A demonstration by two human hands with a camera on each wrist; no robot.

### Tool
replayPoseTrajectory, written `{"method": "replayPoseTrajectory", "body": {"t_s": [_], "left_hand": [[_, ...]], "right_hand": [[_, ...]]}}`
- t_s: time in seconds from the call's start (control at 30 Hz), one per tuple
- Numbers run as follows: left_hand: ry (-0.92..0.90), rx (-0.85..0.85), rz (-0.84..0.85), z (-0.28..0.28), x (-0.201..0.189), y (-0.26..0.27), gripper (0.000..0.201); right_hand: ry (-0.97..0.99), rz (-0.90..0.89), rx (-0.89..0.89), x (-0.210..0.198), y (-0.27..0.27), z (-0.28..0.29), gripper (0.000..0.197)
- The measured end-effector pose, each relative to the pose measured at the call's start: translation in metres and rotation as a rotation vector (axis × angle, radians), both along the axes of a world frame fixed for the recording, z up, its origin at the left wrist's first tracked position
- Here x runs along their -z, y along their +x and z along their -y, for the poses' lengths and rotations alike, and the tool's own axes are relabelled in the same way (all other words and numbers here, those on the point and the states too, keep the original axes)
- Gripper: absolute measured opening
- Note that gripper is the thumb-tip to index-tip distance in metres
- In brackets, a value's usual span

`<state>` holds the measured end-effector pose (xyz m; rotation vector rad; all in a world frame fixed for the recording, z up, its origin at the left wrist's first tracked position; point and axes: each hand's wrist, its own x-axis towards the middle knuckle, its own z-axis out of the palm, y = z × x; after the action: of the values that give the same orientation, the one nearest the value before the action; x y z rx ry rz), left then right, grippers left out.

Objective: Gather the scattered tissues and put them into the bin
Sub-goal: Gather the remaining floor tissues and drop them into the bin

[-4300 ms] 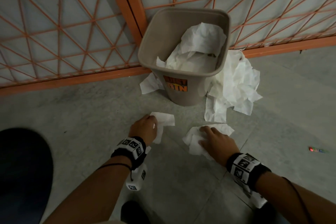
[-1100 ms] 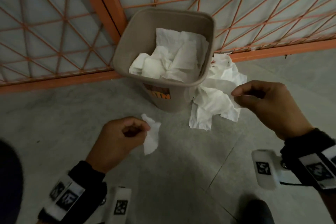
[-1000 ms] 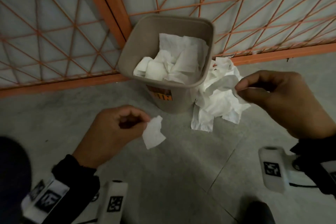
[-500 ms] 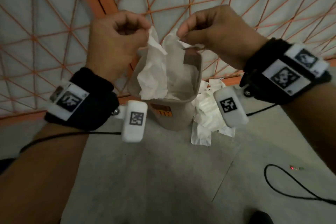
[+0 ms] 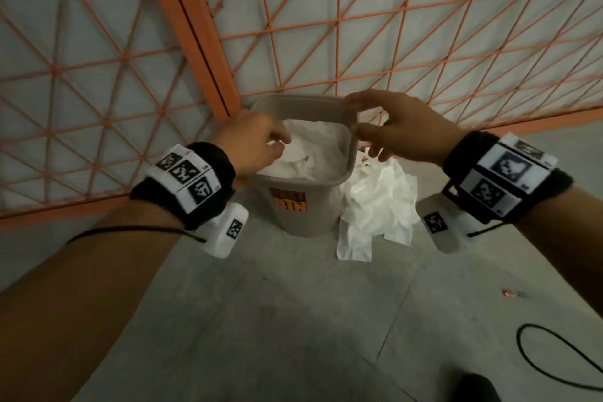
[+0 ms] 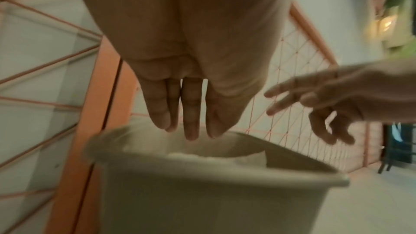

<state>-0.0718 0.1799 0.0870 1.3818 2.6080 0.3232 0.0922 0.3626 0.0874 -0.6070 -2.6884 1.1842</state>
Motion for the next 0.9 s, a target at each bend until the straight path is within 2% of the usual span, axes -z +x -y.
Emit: {"method": "replayPoseTrajectory", "body": {"t_s": [0.07,0.17,0.27,0.4,0.53,0.57,0.63,0.7,0.77,0.9], "left_hand": [[0.198,0.005,0.02,0.001,-0.013,0.013,0.025],[0.516,0.139,0.02,0.001,-0.028,0.051,0.021],[0.616,0.302,0.076,0.001,-0.025,0.091,0.019],[0.449,0.354,0.276,0.008,0.007,0.125,0.018],[0.119,0.317,0.328,0.022,0.048,0.136,0.019],[0.023,0.3,0.312,0.024,0.056,0.137,0.023],[-0.131,0.282,0.283,0.023,0.069,0.138,0.027],[-0.246,0.274,0.266,0.013,0.08,0.14,0.026],[-0.312,0.268,0.242,-0.003,0.091,0.143,0.027],[-0.278,0.25,0.139,-0.048,0.114,0.155,0.032]], "right_hand": [[-0.085,-0.02,0.086,0.016,0.023,-0.016,0.037],[-0.117,0.082,0.202,0.054,0.049,-0.04,0.024],[-0.047,0.204,0.286,0.107,0.056,-0.054,0.024],[0.129,0.363,0.246,0.169,0.045,-0.064,0.033],[0.074,0.438,0.262,0.211,0.02,-0.071,0.05],[0.03,0.429,0.287,0.219,0.014,-0.073,0.049],[-0.052,0.366,0.35,0.232,0.007,-0.078,0.034],[-0.098,0.294,0.395,0.237,0.006,-0.081,0.019],[-0.14,0.246,0.422,0.234,0.01,-0.085,0.019],[-0.202,0.149,0.499,0.21,0.032,-0.092,0.018]]}}
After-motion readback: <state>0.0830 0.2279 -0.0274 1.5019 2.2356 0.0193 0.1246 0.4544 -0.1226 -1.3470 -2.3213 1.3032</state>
